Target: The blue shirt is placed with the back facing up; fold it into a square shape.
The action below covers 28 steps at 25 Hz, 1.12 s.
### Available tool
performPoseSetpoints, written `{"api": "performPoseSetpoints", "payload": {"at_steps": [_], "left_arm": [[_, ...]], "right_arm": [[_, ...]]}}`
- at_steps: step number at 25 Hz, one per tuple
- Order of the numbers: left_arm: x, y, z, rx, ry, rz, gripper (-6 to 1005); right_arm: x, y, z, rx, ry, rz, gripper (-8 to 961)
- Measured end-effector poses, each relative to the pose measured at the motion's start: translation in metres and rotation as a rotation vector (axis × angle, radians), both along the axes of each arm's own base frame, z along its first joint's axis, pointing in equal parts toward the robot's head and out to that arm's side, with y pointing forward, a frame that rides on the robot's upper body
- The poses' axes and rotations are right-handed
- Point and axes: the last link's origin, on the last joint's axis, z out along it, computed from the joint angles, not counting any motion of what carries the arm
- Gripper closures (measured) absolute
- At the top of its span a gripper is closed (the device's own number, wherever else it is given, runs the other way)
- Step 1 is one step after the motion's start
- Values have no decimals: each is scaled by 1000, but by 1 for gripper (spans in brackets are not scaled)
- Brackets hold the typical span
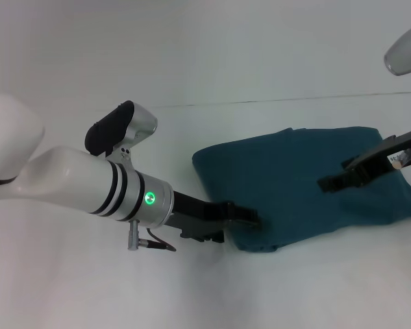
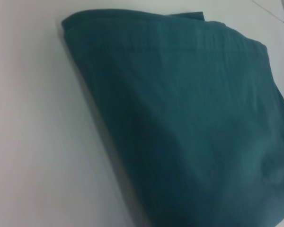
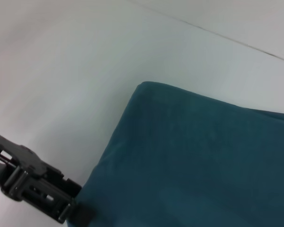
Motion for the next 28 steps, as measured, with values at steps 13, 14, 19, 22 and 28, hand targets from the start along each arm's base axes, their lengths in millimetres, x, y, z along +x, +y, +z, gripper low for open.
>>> {"api": "performPoseSetpoints", "payload": {"at_steps": [13,14,19,22,28], "left_arm": [[1,1,-1,7,7,-18,140],[0,1,-1,12,9,-20,181],[-1,0,-3,7,17,-27,402],[-2,-1,-4,3,18,-27,513],[-3,-3,-6,-2,20,-26,627]], "right_arm": [[0,5,1,33,4,3,285],[0,5,1,34,5,3,285],[-1,5,2,40,6,4,285],[-1,7,3,47,7,6,285],[-2,8,3,52,8,10,285]]}}
